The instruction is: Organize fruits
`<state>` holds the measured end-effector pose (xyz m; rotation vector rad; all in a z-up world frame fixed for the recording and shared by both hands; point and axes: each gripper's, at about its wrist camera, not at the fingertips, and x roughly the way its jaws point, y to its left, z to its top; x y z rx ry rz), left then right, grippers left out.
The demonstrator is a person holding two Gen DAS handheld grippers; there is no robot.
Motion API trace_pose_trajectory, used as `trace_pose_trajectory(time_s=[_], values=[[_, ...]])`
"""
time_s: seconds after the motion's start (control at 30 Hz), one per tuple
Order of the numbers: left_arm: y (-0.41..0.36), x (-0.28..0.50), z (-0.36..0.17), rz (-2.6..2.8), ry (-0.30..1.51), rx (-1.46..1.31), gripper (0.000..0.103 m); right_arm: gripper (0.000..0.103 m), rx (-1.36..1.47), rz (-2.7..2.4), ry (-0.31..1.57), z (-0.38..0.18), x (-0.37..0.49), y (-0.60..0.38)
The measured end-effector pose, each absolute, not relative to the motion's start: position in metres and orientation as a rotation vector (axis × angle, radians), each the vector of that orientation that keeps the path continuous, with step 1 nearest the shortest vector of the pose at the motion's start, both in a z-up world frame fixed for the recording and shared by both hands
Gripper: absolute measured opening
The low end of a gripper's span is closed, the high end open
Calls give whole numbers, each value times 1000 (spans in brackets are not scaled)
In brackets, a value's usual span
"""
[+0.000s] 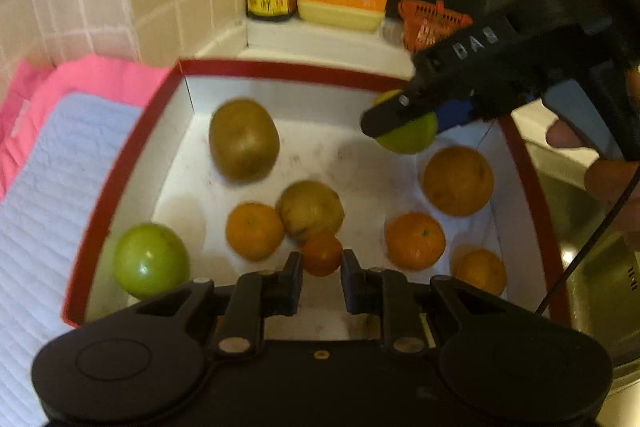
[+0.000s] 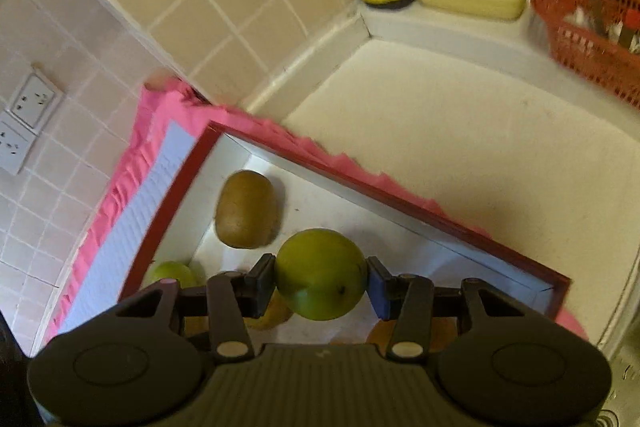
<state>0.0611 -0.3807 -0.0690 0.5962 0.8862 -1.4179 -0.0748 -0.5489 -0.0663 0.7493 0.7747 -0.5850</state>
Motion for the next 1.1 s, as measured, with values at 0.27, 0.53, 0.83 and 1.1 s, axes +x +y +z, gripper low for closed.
trace_pose_trajectory(time_s=[0.27, 0.53, 0.83, 1.1], values=[[-385, 58, -79, -1395, 920, 638, 23, 50, 775, -591, 790, -85, -69, -556], [-388, 62, -82, -1349, 964, 641, 41, 52, 799, -645, 806, -91, -71, -563], [-348, 71, -32, -1298, 844, 555, 77, 64, 823, -602, 705, -58, -96, -547], [-235, 126, 44, -945, 678, 398, 79, 80, 521, -510, 567, 8, -82, -469]])
